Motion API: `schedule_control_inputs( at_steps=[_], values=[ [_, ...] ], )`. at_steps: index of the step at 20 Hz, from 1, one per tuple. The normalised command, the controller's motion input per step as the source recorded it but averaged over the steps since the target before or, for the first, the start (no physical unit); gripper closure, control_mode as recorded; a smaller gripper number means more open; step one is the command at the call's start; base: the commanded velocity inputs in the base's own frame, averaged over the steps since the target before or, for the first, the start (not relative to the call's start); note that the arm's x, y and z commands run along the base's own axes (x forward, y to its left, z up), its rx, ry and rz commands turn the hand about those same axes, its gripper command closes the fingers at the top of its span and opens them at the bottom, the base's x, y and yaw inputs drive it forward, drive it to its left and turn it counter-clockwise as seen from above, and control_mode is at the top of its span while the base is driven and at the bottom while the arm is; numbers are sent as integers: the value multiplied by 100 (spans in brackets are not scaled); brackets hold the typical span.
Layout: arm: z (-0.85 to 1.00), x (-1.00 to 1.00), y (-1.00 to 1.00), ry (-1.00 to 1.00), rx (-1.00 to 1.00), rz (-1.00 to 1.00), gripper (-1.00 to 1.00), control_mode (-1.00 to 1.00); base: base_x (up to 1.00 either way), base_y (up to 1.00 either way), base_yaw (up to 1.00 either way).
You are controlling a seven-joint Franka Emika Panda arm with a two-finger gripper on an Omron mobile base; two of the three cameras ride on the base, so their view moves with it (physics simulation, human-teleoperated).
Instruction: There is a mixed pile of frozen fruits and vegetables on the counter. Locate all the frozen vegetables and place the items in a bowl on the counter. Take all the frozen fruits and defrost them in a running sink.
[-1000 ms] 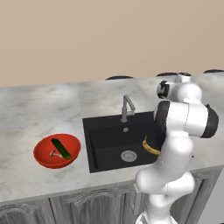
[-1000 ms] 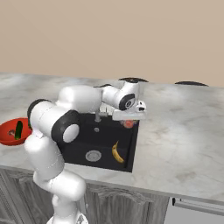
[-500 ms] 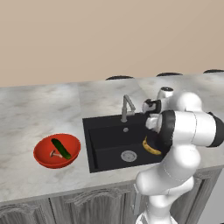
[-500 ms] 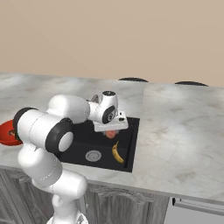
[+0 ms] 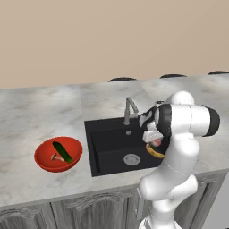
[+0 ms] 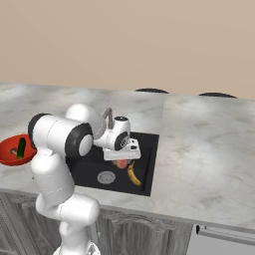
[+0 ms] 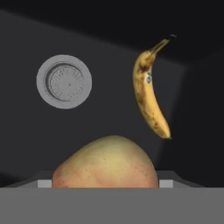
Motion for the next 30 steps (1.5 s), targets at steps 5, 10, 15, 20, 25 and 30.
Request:
schedule_control_inputs(
  at_steps=[5, 10, 15, 20, 25, 30],
  values=[
    [-71, 17, 10, 5, 0, -5, 100, -100, 0, 0, 0],
    [-66, 20, 10, 8, 0, -6, 100, -100, 0, 0, 0],
    [-59, 15, 2, 9, 1, -5, 100, -100, 0, 0, 0],
    [-44, 17, -1, 4, 1, -3, 100, -100, 0, 0, 0],
    [-25, 6, 0, 4, 2, -1, 100, -100, 0, 0, 0],
    [-21, 9, 2, 1, 3, 0, -100, -100, 0, 0, 0]
  ],
)
